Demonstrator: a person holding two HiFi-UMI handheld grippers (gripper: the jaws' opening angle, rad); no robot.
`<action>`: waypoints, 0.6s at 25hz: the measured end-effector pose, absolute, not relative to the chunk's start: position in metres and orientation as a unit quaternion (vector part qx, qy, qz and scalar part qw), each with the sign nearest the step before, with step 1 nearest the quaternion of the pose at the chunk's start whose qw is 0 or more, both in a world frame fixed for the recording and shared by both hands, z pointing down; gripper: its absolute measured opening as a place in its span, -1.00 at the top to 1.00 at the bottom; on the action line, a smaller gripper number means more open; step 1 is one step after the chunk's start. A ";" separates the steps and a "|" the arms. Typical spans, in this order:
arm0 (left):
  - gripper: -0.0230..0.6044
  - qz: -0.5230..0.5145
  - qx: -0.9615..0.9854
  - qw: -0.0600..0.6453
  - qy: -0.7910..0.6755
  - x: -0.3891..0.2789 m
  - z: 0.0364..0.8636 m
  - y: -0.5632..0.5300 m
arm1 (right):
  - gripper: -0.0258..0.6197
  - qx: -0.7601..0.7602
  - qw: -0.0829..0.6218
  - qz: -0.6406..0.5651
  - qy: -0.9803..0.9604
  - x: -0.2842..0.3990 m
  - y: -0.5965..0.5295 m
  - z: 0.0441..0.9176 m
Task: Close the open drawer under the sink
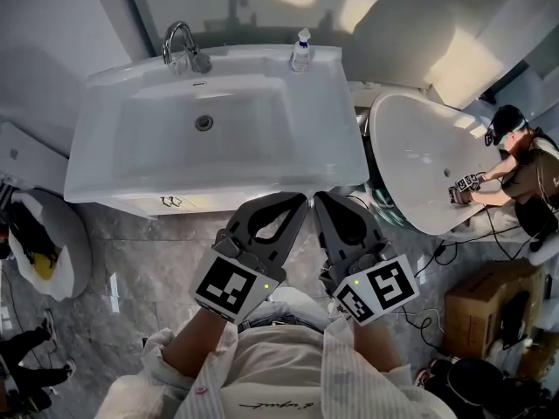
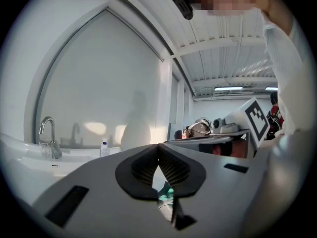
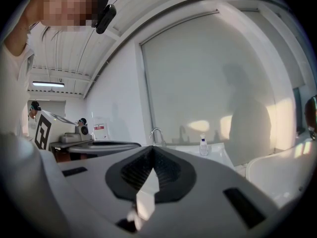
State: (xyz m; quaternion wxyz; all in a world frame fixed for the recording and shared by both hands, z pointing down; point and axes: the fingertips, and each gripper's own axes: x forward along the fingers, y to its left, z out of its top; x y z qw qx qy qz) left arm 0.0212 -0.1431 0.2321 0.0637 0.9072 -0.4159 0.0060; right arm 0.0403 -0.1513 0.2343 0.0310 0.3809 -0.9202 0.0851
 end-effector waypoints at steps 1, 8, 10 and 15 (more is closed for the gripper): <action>0.88 0.006 0.907 0.060 -0.416 0.021 0.233 -0.144 | 0.90 0.382 0.032 0.085 -0.920 0.040 -0.152 0.235; 0.88 0.003 0.907 0.070 -0.415 0.022 0.237 -0.142 | 0.90 0.385 0.045 0.097 -0.917 0.044 -0.151 0.246; 0.88 0.003 0.908 0.066 -0.414 0.022 0.239 -0.142 | 0.90 0.383 0.049 0.096 -0.917 0.044 -0.151 0.247; 0.88 0.002 0.907 0.070 -0.415 0.023 0.241 -0.143 | 0.90 0.378 0.054 0.095 -0.919 0.041 -0.152 0.249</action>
